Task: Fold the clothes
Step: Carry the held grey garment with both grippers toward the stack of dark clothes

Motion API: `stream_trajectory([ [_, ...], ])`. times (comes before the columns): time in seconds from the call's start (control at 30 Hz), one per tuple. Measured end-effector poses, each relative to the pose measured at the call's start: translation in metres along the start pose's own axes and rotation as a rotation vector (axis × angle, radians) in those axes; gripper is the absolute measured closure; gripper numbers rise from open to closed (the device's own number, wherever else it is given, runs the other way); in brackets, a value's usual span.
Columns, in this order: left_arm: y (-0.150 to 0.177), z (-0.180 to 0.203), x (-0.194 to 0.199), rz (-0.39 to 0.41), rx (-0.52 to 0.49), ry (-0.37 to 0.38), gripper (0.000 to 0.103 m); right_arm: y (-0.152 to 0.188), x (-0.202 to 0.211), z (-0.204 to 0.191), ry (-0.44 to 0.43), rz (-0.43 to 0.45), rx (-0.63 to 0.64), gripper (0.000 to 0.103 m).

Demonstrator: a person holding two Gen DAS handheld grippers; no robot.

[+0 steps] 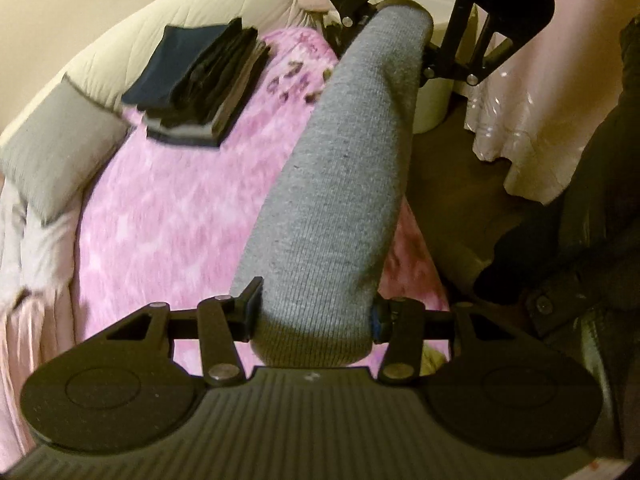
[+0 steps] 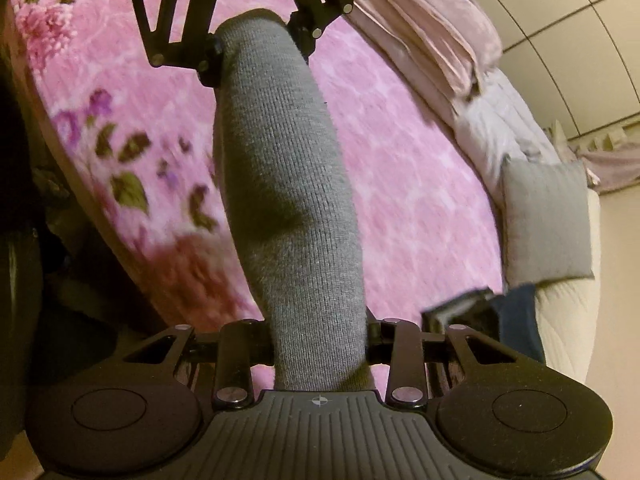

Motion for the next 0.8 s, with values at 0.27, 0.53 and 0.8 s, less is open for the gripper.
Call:
stream_trajectory([
  [0.27, -0.113, -0.037, -0.046, 0.009, -0.019, -0.031, 0.059, 0.083, 0.009, 0.088, 0.052, 0.024, -0.003, 0.071],
  [0.53, -0.181, -0.092, -0.068, 0.030, -0.114, -0.035, 0.059, 0.120, 0.013, 0.161, 0.104, 0.024, -0.076, 0.071],
  [0.8, -0.240, -0.164, -0.084, 0.129, -0.255, -0.071, 0.059, 0.137, 0.023, 0.247, 0.234, -0.025, -0.142, 0.071],
])
Point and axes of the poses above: each gripper's, at about its wrist camera, not at the fingertips, and x roughly against the way its jaws point, z to its right, y to its underside, the point moved 3 cm from there along -x, roughly the way its jaws point, and after that the axes turned 5 degrees about -x, right-handed, at the moved point
